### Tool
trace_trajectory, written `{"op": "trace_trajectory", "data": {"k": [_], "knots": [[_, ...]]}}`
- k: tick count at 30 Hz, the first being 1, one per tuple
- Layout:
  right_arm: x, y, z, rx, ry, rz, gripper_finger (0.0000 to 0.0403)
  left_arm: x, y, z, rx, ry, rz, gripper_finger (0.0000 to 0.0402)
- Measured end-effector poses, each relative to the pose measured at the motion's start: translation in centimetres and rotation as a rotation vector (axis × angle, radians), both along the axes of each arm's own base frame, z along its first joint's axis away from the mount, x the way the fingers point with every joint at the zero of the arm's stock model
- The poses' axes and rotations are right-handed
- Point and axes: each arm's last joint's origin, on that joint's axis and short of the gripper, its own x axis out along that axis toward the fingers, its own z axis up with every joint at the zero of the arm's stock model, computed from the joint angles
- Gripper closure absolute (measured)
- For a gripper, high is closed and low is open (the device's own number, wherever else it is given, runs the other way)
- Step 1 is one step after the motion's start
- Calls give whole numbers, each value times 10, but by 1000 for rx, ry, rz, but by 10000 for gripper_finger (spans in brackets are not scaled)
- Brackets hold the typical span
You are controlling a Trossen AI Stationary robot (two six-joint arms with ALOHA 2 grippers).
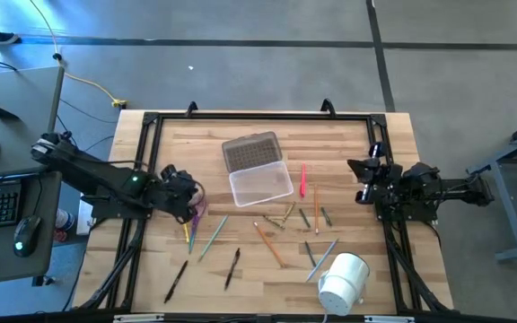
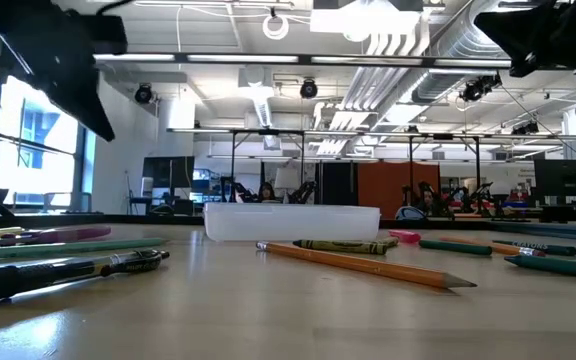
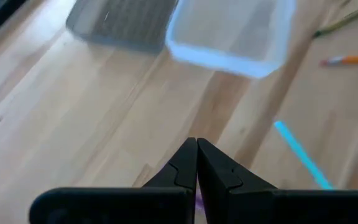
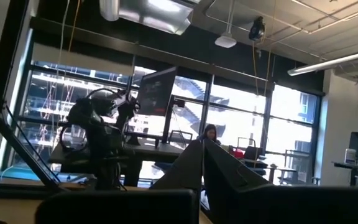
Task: Pick & place school supplies into a supply box
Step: Put the purple scissors into the supply box
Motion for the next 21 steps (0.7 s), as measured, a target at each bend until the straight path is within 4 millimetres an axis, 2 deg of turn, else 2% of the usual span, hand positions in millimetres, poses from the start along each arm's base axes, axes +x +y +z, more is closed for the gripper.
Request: {"op": "trace_trajectory", "data": {"k": [8,13,16,21], "knots": [[-1,0,2,-34,-10,-17,402,18,27,-19,-17,221,-53,355],[-1,0,2,-32,-10,-16,402,20,47,-22,-107,255,-18,351],[-1,0,1,-30,-9,-15,402,22,58,-26,-121,294,-5,324],[-1,0,1,-25,-9,-13,402,28,66,-38,-114,385,-58,252]]}}
